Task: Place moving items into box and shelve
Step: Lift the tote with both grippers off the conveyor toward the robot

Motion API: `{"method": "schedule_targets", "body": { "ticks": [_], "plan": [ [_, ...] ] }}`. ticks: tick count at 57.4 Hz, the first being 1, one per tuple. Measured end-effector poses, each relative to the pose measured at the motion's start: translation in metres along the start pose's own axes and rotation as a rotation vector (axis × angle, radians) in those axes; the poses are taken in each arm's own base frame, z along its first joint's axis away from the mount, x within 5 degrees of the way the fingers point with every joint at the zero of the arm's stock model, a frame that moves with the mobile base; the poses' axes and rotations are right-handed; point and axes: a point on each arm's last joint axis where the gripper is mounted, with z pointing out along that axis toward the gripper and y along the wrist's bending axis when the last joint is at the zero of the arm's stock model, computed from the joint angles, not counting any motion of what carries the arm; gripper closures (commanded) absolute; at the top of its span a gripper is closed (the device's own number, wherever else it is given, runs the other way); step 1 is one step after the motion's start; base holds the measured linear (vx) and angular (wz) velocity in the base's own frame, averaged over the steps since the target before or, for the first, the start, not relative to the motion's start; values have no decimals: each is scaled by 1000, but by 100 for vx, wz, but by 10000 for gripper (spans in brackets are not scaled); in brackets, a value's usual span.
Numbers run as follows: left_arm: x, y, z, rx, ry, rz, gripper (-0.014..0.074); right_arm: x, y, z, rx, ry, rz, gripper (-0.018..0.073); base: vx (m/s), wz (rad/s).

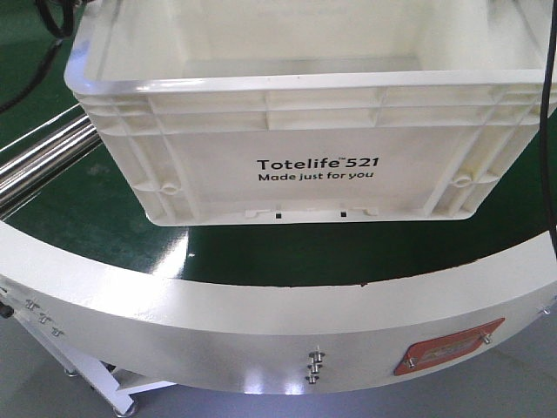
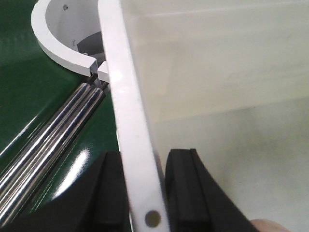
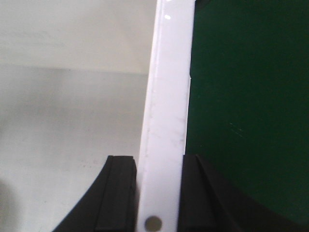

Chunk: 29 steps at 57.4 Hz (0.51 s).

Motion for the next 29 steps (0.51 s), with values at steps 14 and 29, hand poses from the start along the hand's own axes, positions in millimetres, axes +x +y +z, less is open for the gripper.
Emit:
{"method": "schedule_targets", "body": {
  "ticks": [14,29],
  "plan": [
    [-2,1,-4,-2,-11,-3,597,-4,1,-6,-6,-61,-6,564,0,0],
    [-1,3,-4,-15,1,2,597,2,18,4,30,-114,-78,564,0,0]
  ]
}}
